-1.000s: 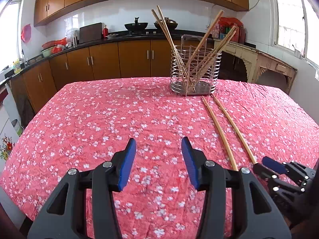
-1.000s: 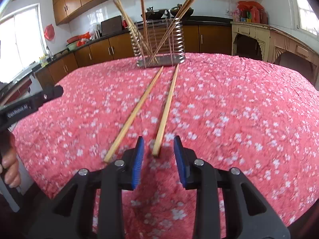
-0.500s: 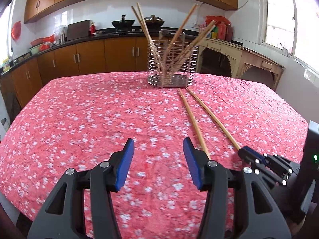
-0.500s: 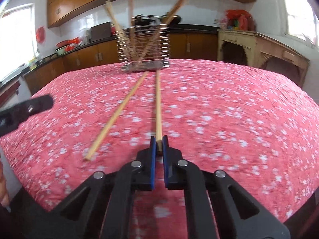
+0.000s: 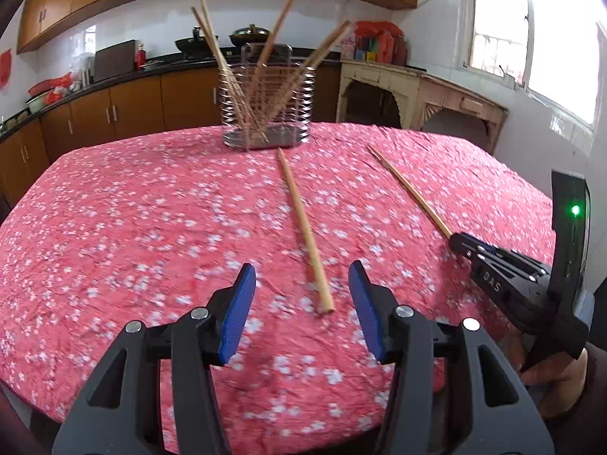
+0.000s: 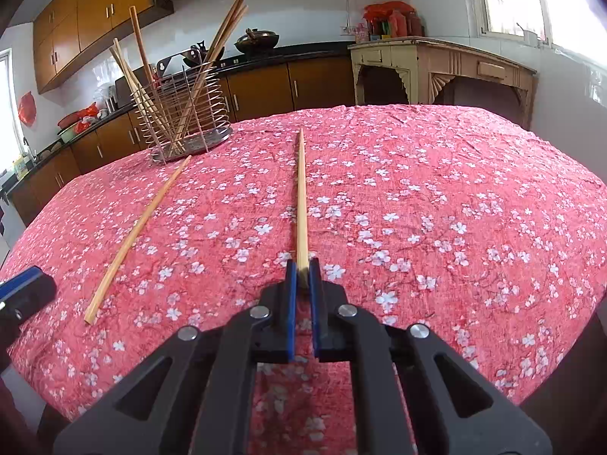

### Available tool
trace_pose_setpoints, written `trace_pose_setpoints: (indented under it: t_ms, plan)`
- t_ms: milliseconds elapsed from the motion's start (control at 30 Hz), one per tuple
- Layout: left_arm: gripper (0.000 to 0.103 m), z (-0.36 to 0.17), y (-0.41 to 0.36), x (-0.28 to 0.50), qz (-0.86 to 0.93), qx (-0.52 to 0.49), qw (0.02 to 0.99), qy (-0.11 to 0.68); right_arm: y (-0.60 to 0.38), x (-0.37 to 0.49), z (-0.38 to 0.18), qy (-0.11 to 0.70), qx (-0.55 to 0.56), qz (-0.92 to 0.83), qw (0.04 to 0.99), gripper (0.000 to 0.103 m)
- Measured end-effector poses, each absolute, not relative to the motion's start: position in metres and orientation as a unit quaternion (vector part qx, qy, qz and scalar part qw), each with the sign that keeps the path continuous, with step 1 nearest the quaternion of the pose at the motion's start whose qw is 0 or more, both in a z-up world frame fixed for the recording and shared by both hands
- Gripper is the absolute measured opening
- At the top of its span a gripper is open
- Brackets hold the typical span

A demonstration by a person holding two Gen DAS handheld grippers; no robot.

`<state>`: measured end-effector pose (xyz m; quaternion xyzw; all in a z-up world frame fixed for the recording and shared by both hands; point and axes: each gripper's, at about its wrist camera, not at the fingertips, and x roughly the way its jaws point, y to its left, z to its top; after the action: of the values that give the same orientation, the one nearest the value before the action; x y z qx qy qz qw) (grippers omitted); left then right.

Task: Organize utensils
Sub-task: 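Close the right tool on a chopstick while the left tool grasps the last one, then lift both chopsticks and carry them above the wire holder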

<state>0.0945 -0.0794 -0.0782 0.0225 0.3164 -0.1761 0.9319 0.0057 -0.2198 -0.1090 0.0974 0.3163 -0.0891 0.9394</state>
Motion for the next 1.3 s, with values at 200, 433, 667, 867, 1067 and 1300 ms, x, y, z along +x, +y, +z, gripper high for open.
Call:
trace_pose_setpoints:
  t_ms: [200, 433, 667, 867, 1067, 1300]
  plan:
    - [0.051, -0.093, -0.093, 0.099, -0.177, 0.026, 0.923, 0.340, -0.218, 0.004, -0.109, 0.315, 0.098, -0.087, 0.940, 0.007]
    - [0.018, -0.103, -0.100, 0.100, -0.164, 0.040, 0.923, 0.345, -0.214, 0.000, -0.110, 0.311, 0.100, -0.085, 0.941, 0.007]
    - [0.008, -0.101, -0.069, 0.107, -0.158, 0.029, 0.922, 0.353, -0.206, -0.001, -0.110, 0.309, 0.105, -0.075, 0.942, 0.007]
    - [0.008, -0.099, -0.049, 0.107, -0.156, 0.024, 0.923, 0.351, -0.198, -0.002, -0.110, 0.302, 0.099, -0.072, 0.945, 0.008]
    - [0.019, -0.101, -0.049, 0.103, -0.160, 0.017, 0.925, 0.345, -0.198, -0.003, -0.110, 0.300, 0.099, -0.074, 0.946, 0.009]
    - [0.022, -0.100, -0.055, 0.102, -0.161, 0.026, 0.927, 0.338, -0.197, -0.004, -0.112, 0.295, 0.096, -0.078, 0.947, 0.009]
